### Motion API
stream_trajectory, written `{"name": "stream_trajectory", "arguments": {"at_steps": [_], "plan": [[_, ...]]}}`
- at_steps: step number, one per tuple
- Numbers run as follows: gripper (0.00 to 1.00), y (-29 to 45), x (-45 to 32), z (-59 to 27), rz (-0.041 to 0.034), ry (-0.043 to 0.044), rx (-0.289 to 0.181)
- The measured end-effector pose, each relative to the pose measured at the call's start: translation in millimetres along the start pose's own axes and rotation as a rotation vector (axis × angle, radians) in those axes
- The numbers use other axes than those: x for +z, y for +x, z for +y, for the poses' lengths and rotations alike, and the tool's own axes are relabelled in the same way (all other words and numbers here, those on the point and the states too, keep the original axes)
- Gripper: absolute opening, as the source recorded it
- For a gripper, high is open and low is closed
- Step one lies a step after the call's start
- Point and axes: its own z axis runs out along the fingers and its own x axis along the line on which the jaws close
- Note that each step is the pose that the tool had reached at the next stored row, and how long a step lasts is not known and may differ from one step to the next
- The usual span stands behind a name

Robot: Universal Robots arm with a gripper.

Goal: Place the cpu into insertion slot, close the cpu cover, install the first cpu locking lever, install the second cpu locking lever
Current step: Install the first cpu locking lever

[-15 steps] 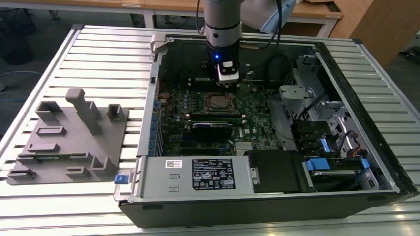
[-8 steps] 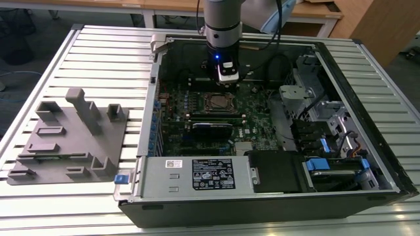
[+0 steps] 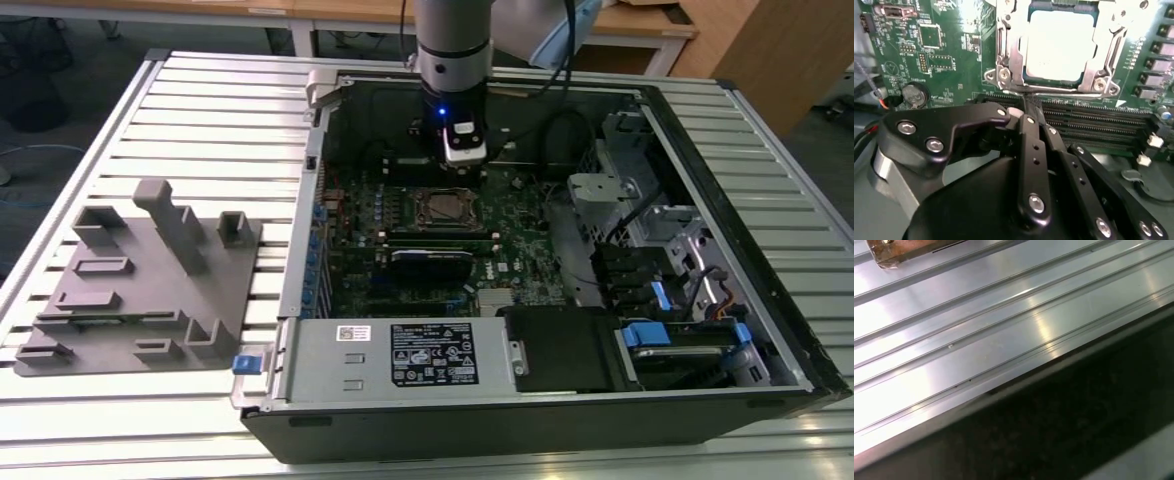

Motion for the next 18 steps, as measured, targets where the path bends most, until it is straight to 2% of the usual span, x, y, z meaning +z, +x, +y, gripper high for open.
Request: {"name": "stream_trajectory", "arguments": {"at_steps": [9,18], "plan": [[0.1,-2.4,-23.1,2.9,0.0012,0.0008,0.0],[0.1,-2.7,-25.1,3.2,0.001,0.0013,0.0]]}}
